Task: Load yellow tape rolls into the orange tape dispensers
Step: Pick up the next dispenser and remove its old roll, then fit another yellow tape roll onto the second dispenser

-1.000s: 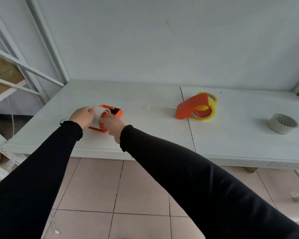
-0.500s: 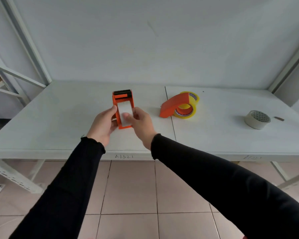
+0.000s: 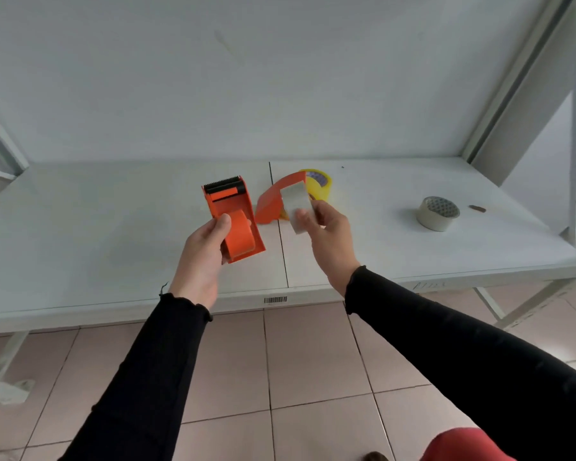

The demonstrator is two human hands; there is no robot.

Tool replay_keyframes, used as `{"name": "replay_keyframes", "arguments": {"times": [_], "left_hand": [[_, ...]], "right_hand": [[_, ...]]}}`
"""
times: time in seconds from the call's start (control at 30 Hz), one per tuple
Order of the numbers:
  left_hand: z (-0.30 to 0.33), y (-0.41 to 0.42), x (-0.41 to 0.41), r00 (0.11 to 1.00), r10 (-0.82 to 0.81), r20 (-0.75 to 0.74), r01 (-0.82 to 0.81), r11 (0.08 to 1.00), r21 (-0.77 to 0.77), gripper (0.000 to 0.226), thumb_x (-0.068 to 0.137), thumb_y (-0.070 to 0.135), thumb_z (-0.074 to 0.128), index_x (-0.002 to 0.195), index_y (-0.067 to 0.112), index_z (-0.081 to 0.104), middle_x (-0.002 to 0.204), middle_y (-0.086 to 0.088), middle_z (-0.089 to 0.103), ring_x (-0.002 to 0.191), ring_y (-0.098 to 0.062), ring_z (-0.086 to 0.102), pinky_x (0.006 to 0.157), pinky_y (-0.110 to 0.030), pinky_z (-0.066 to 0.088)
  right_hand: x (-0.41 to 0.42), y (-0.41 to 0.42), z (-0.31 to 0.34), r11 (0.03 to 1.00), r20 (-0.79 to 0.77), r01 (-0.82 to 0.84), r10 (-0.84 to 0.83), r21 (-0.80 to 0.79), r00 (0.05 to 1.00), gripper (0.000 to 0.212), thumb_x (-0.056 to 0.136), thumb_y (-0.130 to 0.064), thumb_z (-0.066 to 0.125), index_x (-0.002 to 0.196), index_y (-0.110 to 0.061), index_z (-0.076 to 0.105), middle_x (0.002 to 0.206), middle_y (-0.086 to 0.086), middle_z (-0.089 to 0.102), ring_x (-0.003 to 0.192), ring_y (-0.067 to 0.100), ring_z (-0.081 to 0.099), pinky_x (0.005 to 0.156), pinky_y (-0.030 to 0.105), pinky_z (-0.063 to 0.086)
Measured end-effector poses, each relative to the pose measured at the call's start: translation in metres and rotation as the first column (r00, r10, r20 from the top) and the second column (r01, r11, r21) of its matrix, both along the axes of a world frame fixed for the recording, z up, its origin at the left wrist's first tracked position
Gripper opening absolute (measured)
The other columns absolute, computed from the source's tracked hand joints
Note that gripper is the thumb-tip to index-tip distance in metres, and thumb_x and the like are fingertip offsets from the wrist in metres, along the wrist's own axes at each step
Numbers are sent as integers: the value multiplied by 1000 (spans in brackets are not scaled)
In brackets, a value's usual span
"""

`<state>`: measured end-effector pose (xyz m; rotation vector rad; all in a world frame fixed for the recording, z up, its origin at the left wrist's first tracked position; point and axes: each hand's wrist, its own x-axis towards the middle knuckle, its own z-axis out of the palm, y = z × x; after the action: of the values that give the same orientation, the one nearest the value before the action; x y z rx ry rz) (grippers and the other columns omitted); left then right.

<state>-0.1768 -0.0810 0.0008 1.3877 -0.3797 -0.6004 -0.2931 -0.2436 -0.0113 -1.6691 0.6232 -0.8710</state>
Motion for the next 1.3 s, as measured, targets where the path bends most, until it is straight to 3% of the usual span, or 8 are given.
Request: {"name": "replay_keyframes", "arguments": {"times": [0.17,0.37,0.5,0.6,0.8,0.97,1.07,1.3], "left_hand": [[-2,-12,-13,1000,-28,0,28,999,-19,34,105,36,41,118,18,66,118,-9,75,113,-25,68,100,-43,50],[-2,-15,-15,998,-64,-5,64,998,-21,32,106,29,40,119,17,67,118,-8,75,117,-24,67,102,-44,49],[-6,-14,-7,997,-73,10,73,997,11,30,104,29,45,121,18,67,120,-6,74,117,-23,67,106,-46,46],[-9,-14,0,998,-60,1,60,998,15,30,103,28,48,125,16,65,121,-8,73,118,-24,66,106,-45,46],[-15,-22,11,998,-52,-29,52,999,-4,35,102,27,51,130,10,63,123,-13,71,119,-29,65,103,-44,48],[-17,-31,14,998,-53,-21,53,999,-12,24,102,25,50,113,17,69,107,-3,77,110,-24,68,94,-36,52],[-19,-35,17,997,-70,-33,69,997,-22,30,101,26,50,122,13,67,113,-9,76,111,-25,68,94,-37,51],[-18,-39,17,992,-106,-63,102,993,-61,32,101,23,52,126,9,65,119,-12,74,111,-24,68,84,-30,54]], "right_hand": [[-47,-85,-18,952,-168,255,-282,-167,945,17,94,-23,54,77,-23,57,66,-9,52,60,10,45,56,27,33],[-82,-189,-47,866,-593,195,-464,-461,658,29,97,-25,46,96,-18,74,95,10,70,89,33,64,65,30,43],[-83,-218,-51,811,-679,106,-545,-575,492,36,98,-20,48,126,-15,71,119,17,72,109,37,65,91,37,47],[-72,-221,-47,747,-679,34,-621,-663,391,45,92,-18,52,136,-11,58,132,16,66,128,37,54,117,46,28],[12,-198,-24,729,-611,-203,-350,-654,710,55,97,-6,45,150,-20,49,151,5,52,136,30,42,110,41,39],[74,-202,-24,705,-799,-458,-260,-541,543,64,95,6,39,149,-27,48,157,0,42,134,30,42,105,41,46],[90,-202,-27,723,-841,-488,-241,-489,485,49,99,-9,43,144,-26,53,142,5,58,126,30,54,97,39,50],[72,-206,-22,792,-642,-163,-335,-588,690,41,99,-20,57,140,-24,60,137,7,64,124,33,60,90,29,42]]}}
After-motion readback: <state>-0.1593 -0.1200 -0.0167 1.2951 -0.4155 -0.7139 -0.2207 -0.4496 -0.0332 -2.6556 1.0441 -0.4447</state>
